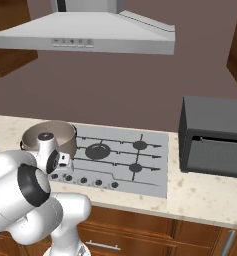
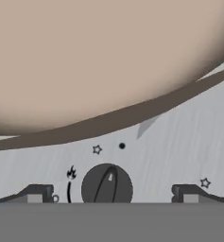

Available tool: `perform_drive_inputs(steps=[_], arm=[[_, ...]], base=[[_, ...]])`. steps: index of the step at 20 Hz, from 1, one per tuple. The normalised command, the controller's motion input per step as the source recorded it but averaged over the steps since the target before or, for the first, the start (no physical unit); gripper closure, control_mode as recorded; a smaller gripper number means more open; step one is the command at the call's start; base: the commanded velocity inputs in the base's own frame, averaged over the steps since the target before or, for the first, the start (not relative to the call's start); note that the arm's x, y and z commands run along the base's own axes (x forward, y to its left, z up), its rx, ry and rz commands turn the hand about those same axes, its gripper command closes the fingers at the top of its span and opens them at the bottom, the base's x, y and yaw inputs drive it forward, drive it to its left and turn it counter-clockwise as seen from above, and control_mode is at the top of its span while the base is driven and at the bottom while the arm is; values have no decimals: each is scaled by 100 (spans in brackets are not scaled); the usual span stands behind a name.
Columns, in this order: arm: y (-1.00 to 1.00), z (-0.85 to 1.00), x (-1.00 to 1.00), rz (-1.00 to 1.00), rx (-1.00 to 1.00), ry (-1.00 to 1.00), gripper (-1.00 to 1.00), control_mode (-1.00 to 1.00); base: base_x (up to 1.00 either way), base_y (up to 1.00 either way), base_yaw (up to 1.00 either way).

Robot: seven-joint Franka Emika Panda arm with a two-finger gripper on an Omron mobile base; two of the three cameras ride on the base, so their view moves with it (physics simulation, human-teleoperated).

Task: Retrieve the frozen meat and place it in the pot on a burner. Then turn the burner on.

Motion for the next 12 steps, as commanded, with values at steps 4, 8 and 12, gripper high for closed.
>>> perform_drive_inputs(steps=[4, 8, 12], arm=[[0, -27, -2, 0, 0, -5, 100, -100], [0, -35, -14, 0, 1, 0, 100, -100], [-1, -30, -24, 0, 3, 0, 100, -100]], base=[[0, 0, 0], [0, 0, 0], [0, 0, 0]])
